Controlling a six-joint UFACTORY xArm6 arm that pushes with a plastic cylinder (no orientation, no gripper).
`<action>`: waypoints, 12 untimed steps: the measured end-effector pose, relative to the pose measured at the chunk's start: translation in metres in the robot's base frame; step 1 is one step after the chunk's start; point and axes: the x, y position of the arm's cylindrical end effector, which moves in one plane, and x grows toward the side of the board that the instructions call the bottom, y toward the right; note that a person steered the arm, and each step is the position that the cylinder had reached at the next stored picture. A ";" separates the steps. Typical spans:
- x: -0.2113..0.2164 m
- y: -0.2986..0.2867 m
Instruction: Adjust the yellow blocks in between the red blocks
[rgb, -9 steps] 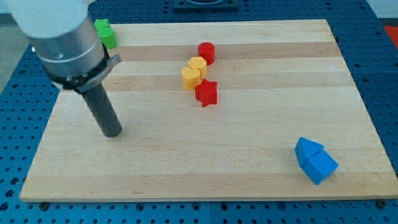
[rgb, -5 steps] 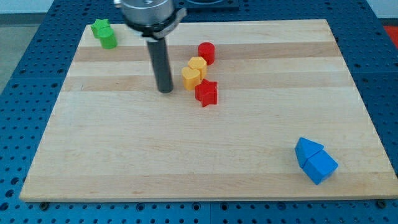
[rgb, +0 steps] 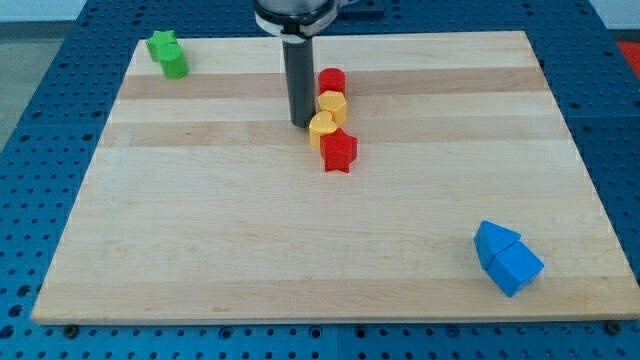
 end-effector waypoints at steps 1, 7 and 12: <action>-0.002 -0.028; 0.012 0.034; -0.048 0.000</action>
